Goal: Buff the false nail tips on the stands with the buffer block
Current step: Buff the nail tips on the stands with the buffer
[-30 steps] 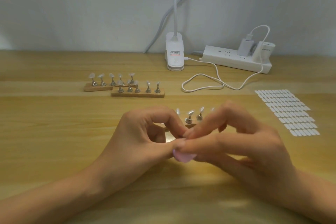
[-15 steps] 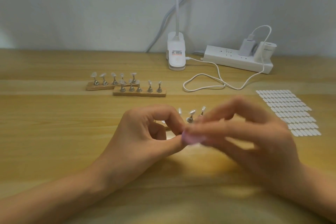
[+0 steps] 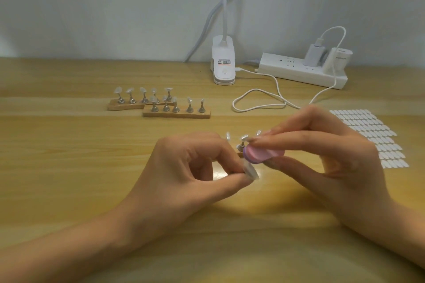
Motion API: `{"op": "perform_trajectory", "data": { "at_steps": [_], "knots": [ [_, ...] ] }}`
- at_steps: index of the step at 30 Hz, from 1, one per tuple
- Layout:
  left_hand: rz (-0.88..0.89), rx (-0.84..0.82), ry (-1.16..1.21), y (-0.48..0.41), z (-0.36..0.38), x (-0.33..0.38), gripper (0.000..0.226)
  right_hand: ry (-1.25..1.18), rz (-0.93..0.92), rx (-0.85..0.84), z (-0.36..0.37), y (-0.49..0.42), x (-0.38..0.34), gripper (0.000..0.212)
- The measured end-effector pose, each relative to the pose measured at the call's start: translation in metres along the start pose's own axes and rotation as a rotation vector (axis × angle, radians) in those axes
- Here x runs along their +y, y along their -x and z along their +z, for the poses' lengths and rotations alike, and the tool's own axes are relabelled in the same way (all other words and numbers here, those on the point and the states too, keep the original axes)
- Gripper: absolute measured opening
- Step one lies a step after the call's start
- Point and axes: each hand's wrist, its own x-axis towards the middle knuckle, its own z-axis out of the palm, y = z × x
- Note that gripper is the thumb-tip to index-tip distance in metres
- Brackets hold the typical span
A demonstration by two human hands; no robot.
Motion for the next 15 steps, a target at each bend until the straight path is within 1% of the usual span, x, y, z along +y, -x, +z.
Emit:
{"op": "perform_trajectory", "data": {
  "at_steps": [1,4,8,12,15],
  "knots": [
    [-0.005,0.01,0.008,0.0,-0.0006,-0.0008,0.01,-0.005,0.003,-0.002,0.0006,0.0003,-0.0011,0.023],
    [-0.007,0.019,0.019,0.0001,-0.001,-0.0026,0.009,0.035,-0.063,-0.045,0.0044,0.0011,-0.0039,0.02],
    [-0.012,0.029,0.013,0.001,-0.0007,-0.0043,0.009,0.021,-0.012,-0.019,0.0015,-0.0004,-0.0056,0.022],
    [-0.023,0.016,0.014,0.0017,-0.0015,-0.0061,0.013,0.07,-0.086,-0.066,0.0042,0.0006,-0.0064,0.017],
    [-0.021,0.032,-0.002,0.0027,-0.0011,-0.0057,0.013,0.037,-0.008,-0.016,0.0015,-0.0014,-0.0008,0.019]
  ]
}}
